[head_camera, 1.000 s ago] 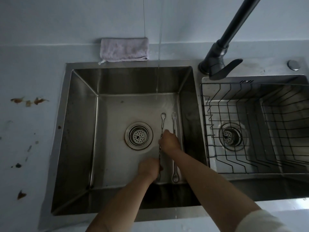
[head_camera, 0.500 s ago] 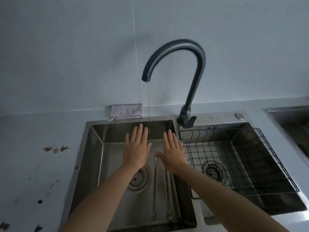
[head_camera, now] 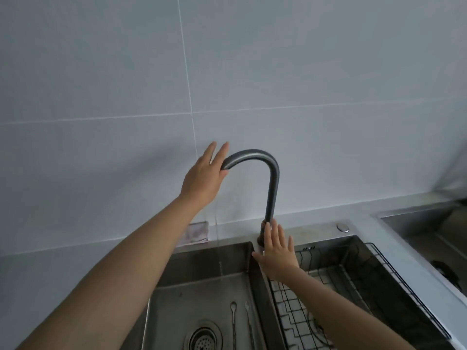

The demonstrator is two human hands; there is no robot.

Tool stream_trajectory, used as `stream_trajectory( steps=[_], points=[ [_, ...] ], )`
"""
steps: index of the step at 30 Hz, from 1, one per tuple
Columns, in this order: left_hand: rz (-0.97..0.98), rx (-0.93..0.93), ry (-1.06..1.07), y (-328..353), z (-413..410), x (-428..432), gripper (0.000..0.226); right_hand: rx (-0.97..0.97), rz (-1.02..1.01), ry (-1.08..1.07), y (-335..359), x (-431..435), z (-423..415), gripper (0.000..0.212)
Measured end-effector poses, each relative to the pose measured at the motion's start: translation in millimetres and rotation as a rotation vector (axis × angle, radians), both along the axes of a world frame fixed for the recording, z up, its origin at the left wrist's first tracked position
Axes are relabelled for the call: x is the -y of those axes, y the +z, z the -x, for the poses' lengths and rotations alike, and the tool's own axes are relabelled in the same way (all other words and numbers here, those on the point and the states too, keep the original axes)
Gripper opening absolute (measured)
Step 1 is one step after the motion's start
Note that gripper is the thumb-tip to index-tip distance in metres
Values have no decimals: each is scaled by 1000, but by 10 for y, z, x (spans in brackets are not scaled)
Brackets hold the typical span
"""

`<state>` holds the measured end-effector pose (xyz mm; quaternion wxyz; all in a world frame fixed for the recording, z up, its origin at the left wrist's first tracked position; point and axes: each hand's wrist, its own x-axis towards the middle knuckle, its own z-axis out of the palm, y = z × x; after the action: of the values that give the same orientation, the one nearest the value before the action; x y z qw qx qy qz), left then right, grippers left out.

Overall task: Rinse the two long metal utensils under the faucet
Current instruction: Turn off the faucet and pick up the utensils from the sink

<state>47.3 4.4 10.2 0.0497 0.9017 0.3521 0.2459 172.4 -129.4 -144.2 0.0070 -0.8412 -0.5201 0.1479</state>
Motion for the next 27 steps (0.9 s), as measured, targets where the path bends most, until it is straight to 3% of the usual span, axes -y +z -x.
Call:
stream_trajectory(
  steps=[10,27],
  points=[
    [58,100,-41,-5,-128,-26,44,-112,54,-48,-172,68,-39,83],
    [13,127,-36,-85,-146,-52,45,-6,57,27,-152,-4,-162,86]
  ],
)
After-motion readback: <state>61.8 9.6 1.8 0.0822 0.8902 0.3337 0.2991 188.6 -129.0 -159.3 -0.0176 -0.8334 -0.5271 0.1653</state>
